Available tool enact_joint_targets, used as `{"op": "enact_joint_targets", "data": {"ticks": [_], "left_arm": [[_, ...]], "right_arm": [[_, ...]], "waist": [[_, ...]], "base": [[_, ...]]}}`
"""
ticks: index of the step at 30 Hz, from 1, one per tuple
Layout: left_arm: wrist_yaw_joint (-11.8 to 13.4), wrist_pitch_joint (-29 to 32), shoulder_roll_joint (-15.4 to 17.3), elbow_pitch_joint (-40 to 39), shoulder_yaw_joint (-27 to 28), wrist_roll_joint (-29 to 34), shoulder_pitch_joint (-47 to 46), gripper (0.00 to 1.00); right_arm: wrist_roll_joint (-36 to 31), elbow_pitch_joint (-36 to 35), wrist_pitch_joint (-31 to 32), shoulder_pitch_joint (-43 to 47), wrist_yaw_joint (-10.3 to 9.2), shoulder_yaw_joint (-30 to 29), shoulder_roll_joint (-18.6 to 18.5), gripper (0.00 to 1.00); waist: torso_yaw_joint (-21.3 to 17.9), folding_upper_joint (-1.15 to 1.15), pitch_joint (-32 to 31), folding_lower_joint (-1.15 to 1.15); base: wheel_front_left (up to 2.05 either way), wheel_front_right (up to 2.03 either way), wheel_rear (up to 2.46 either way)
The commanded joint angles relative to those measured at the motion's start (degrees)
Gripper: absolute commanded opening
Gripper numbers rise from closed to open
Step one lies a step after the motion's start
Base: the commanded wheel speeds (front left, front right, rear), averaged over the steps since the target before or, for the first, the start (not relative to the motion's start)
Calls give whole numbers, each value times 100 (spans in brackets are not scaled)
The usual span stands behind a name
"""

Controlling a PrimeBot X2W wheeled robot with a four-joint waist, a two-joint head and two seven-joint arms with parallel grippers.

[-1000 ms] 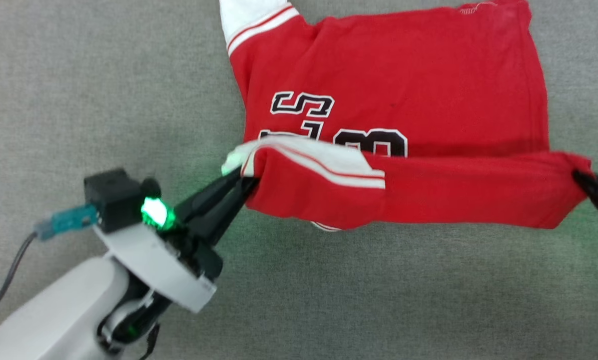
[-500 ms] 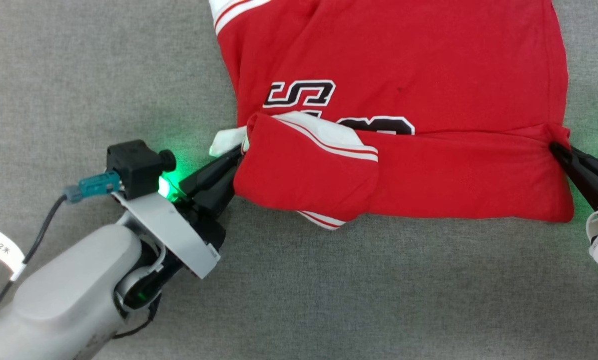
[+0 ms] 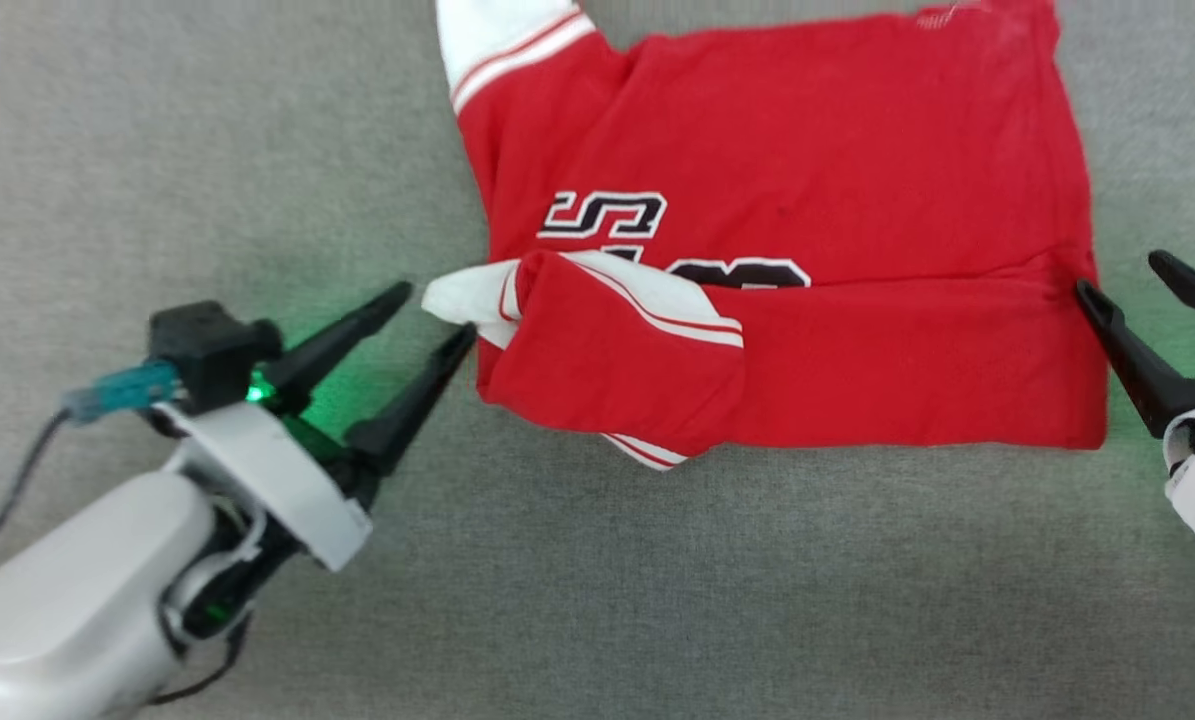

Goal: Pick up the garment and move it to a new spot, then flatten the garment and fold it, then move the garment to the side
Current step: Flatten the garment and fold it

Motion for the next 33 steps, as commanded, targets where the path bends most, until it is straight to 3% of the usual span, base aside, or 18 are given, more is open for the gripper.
{"op": "enact_joint_targets", "data": {"ticks": [1, 5, 6, 10, 18, 23, 30, 33], "left_arm": [[6, 3, 117, -86, 45, -62, 84, 100], [18, 167, 496, -216, 84, -285, 155, 100], [127, 345, 569, -233, 116, -424, 147, 100], [540, 1241, 761, -572, 113, -832, -42, 100], [944, 3562, 986, -1672, -124, -1988, -539, 100], [1208, 4431, 689, -1613, -287, -2146, -996, 100], [1231, 4832, 3, -811, -432, -2233, -1364, 100], [1188, 4981, -66, -392, -555, -2138, -1435, 100]], "right_arm": [[-2, 29, -56, 104, -11, -55, 43, 100], [-25, 92, -168, 213, -11, -217, 101, 100], [-47, 95, -187, 237, -10, -275, 115, 100], [-120, 117, -272, 301, -10, -450, 183, 100], [-140, 55, -185, 319, -10, -676, 227, 100], [-112, -24, -179, 256, -10, -726, 277, 100], [-97, -27, -223, 126, -10, -630, 361, 100], [-97, -9, -258, 39, -10, -590, 375, 100]], "waist": [[101, 0, -384, 0], [198, 0, -700, 0], [218, 0, -763, 0], [271, 0, -958, 0], [222, 0, -1043, 0], [80, 0, -874, 0], [-196, 0, -605, 0], [-297, 0, -511, 0]], "base": [[0, 0, 0], [0, 0, 0], [0, 0, 0], [0, 0, 0], [0, 0, 0], [0, 0, 0], [0, 0, 0], [0, 0, 0]]}}
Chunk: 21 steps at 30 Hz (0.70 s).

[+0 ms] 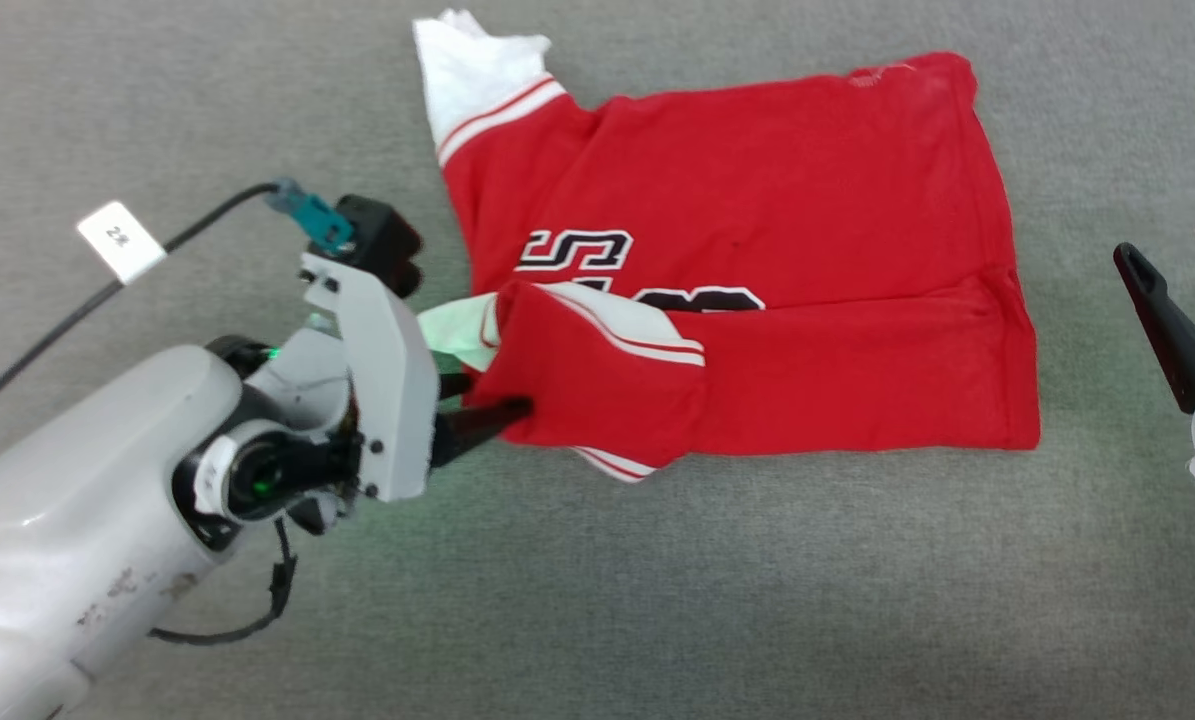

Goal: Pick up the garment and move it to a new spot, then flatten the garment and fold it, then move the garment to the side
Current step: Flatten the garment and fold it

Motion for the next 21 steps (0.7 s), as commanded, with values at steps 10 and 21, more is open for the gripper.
{"op": "enact_joint_targets", "data": {"ticks": [10, 21], "left_arm": [[-377, 193, -156, 924, -189, -171, 211, 100], [-738, 139, -378, 1046, -166, -287, 306, 0]], "right_arm": [[-2, -29, -49, -183, -9, -43, -27, 100], [33, -303, 452, -217, -9, 326, -383, 100]], "waist": [[-242, 0, 412, 0], [-193, 0, 399, 0]], "base": [[0, 0, 0], [0, 0, 0]]}}
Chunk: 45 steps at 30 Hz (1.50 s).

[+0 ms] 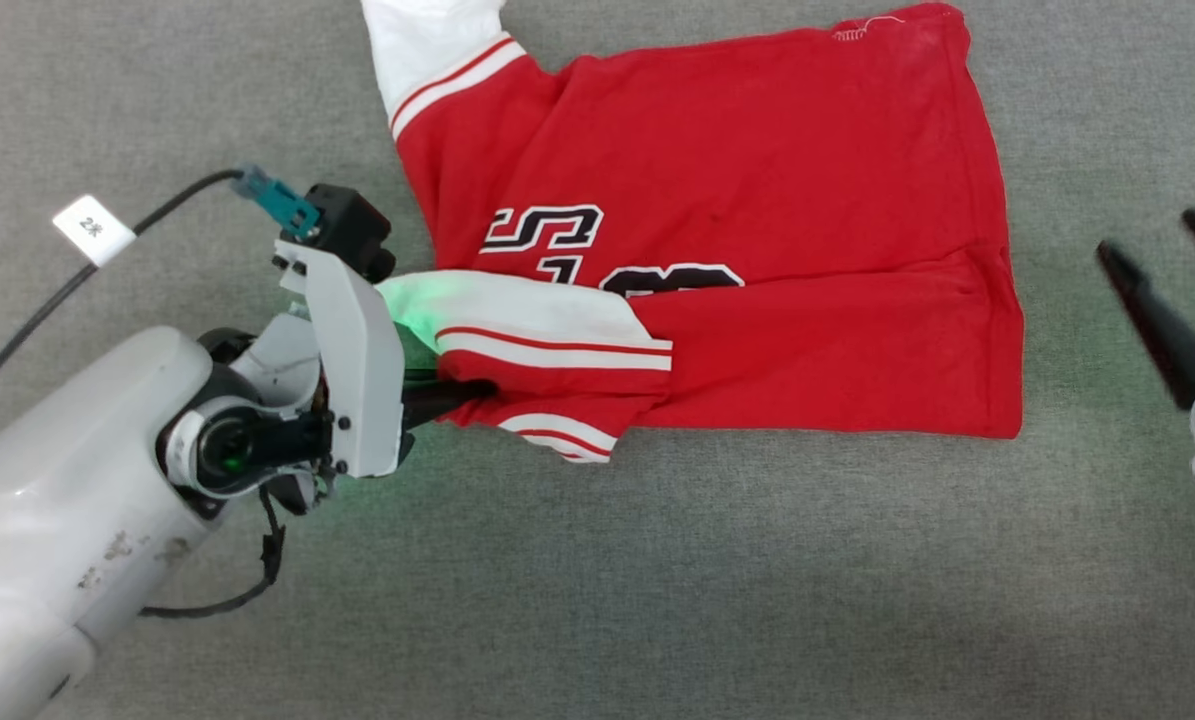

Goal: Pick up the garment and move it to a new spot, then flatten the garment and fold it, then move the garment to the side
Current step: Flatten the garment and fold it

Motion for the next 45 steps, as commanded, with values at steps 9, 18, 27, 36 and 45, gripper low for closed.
{"op": "enact_joint_targets", "data": {"ticks": [9, 18, 27, 36, 45], "left_arm": [[-121, -212, -174, -174, -119, 112, 315, 0], [-192, -451, -315, -265, -117, 226, 367, 0], [-316, -1002, -62, -608, 9, 303, 682, 0], [-134, -1424, 592, -1543, 11, 441, 1308, 0], [105, -1726, 964, -2201, -10, 476, 1765, 9]], "right_arm": [[642, -330, 2113, -110, -9, 994, -832, 100], [653, 72, 2538, -410, -9, 1463, -670, 0], [797, 116, 2226, -113, -10, 1309, -814, 0], [904, -396, 2216, 834, -10, 929, -1149, 0], [666, -1031, 2121, 1664, -10, 438, -967, 28]], "waist": [[175, 0, 90, 0], [323, 0, 182, 0], [402, 0, -48, 0], [440, 0, -193, 0], [396, 0, -210, 0]], "base": [[0, 0, 0], [0, 0, 0], [0, 0, 0], [0, 0, 0], [0, 0, 0]]}}
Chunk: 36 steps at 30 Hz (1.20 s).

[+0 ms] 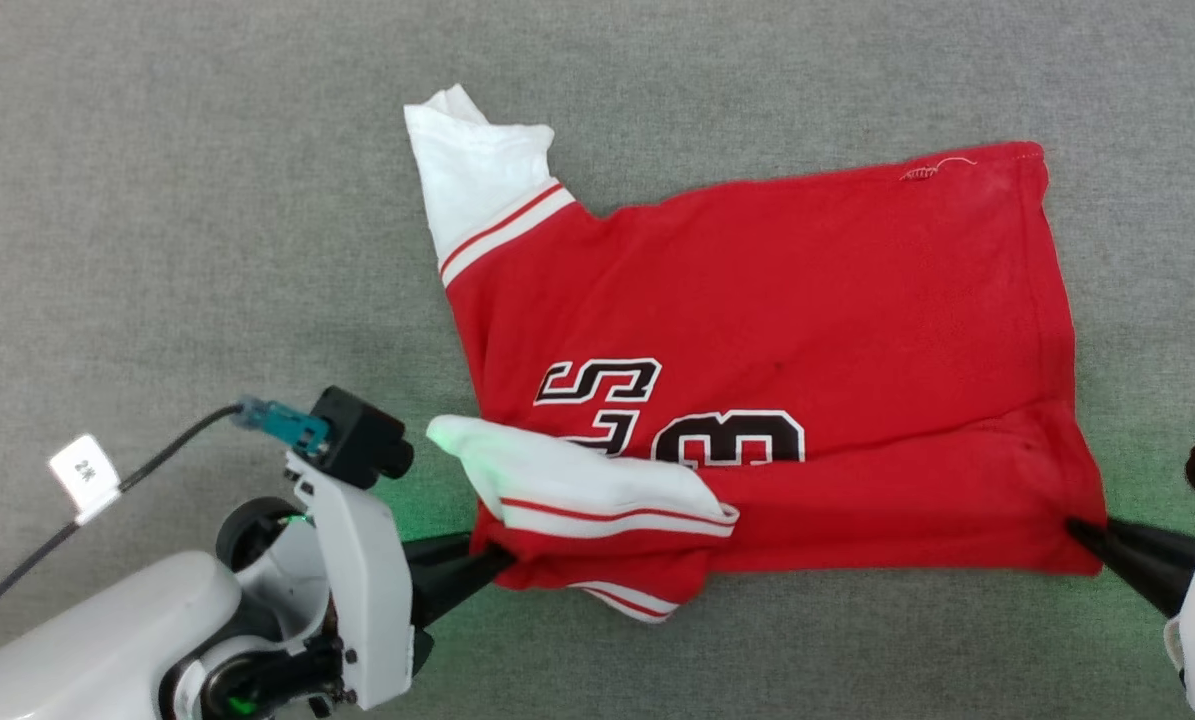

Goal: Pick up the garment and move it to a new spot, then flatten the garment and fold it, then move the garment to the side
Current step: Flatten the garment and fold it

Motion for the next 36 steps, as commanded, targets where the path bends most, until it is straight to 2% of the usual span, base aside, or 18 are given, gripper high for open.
{"op": "enact_joint_targets", "data": {"ticks": [1, 2, 3, 10, 14, 19, 24, 28, 30, 33, 36], "left_arm": [[14, -50, 29, -14, 28, 37, 53, 43], [25, -148, 47, -53, 84, 22, 74, 82], [35, -228, 72, -96, 118, -5, 112, 100], [208, -1059, 545, -636, 528, 69, 396, 100], [345, -1687, 711, -673, 908, 124, 434, 100], [501, -2353, 511, -83, 1363, 260, 102, 100], [379, -2520, 202, 1007, 1619, 480, -621, 100], [357, -2081, 25, 2041, 1582, 680, -1351, 100], [304, -1595, -34, 2523, 1481, 685, -1715, 100], [252, -451, -110, 3124, 1289, 466, -2223, 100], [375, 958, -134, 3498, 1146, 58, -2647, 100]], "right_arm": [[-55, -25, -68, 19, -11, -52, 30, 99], [-97, -55, -144, 34, -11, -123, 96, 100], [-160, -87, -198, 64, -10, -172, 118, 100], [-390, -240, -756, 16, -10, -806, 515, 100], [-740, -136, -1480, -309, -10, -1003, 952, 100], [-1316, 230, -2639, -953, -11, -972, 1662, 100], [-1609, 646, -3511, -1429, -10, -887, 2308, 100], [-1674, 886, -3904, -1648, -10, -883, 2604, 100], [-1655, 991, -4006, -1695, -10, -900, 2695, 100], [-1658, 1100, -4092, -1692, -10, -842, 2730, 100], [-1628, 1179, -4131, -1652, -10, -807, 2692, 100]], "waist": [[0, 0, -7, 0], [-2, 0, -16, 0], [-2, 0, -23, 0], [25, 0, -65, 0], [35, 0, -69, 0], [-125, 0, 13, 0], [-478, 0, 141, 0], [-836, 0, 262, 0], [-985, 0, 292, 0], [-1146, 0, 321, 0], [-1247, 0, 343, 0]], "base": [[0, 0, 0], [0, 0, 0], [0, 0, 0], [0, 0, 0], [0, 0, 0], [0, 0, 0], [0, 0, 0], [0, 0, 0], [0, 0, 0], [0, 0, 0], [0, 0, 0]]}}
